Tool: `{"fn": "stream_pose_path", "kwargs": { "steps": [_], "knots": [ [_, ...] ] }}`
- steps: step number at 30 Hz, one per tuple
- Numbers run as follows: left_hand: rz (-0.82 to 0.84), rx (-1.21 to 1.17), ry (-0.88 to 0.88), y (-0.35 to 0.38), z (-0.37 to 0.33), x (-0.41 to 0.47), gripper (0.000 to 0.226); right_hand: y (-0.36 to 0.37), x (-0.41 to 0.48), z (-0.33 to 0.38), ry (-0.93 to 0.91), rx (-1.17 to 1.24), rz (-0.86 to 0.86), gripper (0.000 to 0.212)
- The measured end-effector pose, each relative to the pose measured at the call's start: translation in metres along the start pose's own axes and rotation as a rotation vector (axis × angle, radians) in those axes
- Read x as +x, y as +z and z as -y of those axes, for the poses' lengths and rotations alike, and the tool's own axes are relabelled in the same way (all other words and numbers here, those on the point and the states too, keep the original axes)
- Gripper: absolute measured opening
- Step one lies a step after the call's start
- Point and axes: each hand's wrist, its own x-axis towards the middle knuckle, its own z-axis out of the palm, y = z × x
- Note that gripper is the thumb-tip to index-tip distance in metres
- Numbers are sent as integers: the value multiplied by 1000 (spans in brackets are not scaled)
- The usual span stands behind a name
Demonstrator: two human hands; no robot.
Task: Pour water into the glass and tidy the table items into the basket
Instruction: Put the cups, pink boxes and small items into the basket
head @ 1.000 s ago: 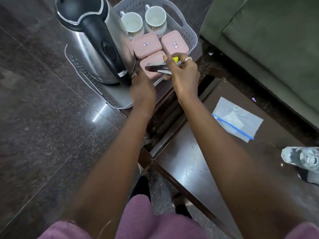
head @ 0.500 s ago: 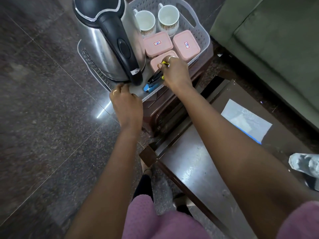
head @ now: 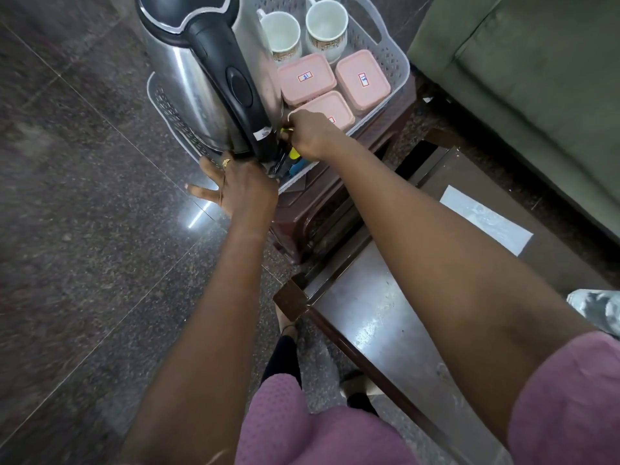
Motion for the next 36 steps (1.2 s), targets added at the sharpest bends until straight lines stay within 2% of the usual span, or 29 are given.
{"fn": "stream_pose_path", "kwargs": {
  "steps": [3, 7, 11, 14, 16, 19, 23, 26, 28, 32, 36],
  "knots": [
    [70, 39, -25, 2, -3, 7, 42, 1, -2, -4, 3, -15, -41, 31],
    [123, 76, -73, 1, -9, 10, 39, 12, -7, -9, 34, -121, -143, 34],
    [-3, -3, -110, 7, -10, 4, 27, 21, -16, -12, -46, -97, -210, 35],
    [-100, -78, -118, 9, -9, 2, 34, 19, -21, -21, -70, -42, -395, 30],
    [-126, -114, -132, 8, -11, 0, 27, 25, -31, -33, -87, -17, -490, 30],
    [-173, -176, -142, 8, -14, -8, 27, 39, -55, -52, -86, 144, -512, 32],
    [-324, -257, -132, 26, -22, -35, 34, 68, -100, -79, -66, 205, -620, 29],
    [-391, -225, -18, 60, -36, -76, 39, 92, -140, -109, 50, 225, -690, 29],
    [-366, -215, 85, 87, -46, -111, 44, 107, -167, -134, 172, 250, -709, 28],
    [-127, -152, 428, 152, -68, -181, 48, 133, -230, -192, 467, 285, -779, 24],
    [121, -55, 553, 203, -71, -231, 47, 156, -289, -241, 730, 290, -721, 27]
  ]
}}
